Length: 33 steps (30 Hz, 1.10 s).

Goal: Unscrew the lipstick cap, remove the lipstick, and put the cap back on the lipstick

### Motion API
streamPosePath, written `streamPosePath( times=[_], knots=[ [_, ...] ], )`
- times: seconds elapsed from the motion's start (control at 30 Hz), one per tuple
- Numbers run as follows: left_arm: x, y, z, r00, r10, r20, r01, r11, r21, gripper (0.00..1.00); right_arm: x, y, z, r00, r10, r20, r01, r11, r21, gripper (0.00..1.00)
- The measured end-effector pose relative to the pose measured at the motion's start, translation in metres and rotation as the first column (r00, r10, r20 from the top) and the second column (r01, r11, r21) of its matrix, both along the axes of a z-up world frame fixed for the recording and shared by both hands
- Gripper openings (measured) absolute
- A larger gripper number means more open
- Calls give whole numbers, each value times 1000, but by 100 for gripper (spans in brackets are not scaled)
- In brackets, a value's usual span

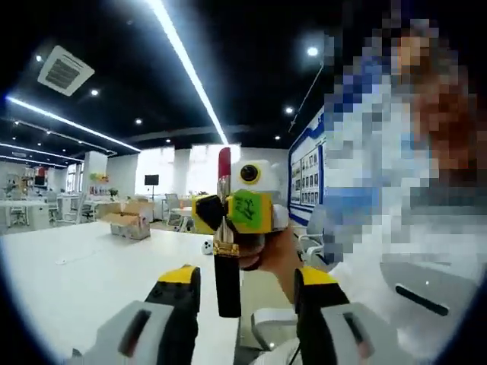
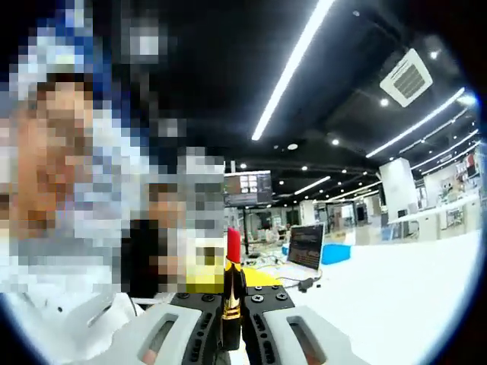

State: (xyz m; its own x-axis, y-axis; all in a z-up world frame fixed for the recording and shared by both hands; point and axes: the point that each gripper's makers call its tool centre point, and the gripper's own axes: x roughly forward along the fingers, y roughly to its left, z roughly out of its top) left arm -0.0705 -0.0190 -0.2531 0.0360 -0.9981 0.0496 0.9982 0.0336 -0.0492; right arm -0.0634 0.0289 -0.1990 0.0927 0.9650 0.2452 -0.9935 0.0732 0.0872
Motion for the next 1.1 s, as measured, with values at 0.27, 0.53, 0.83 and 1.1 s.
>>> streamPosePath(
  times=[0.27, 0.53, 0.83, 1.1],
  knots=[
    [-4, 0, 2, 1000, -18, -3, 18, 1000, -4, 36, -7, 2, 0, 996, 77, -48, -75, 997, 31, 6],
    [-6, 0, -1, 1000, -6, 7, 6, 1000, 26, 24, -9, 6, -6, 996, 74, -40, -74, 997, -5, 6],
    [2, 1, -3, 1000, 31, 1, -31, 999, 30, 14, -9, 8, -8, 999, 48, -22, -49, 998, -26, 6],
    [7, 2, -4, 998, 65, 11, -65, 997, 39, 13, -5, 8, -9, 1000, 17, -6, -17, 999, -35, 6]
  ],
)
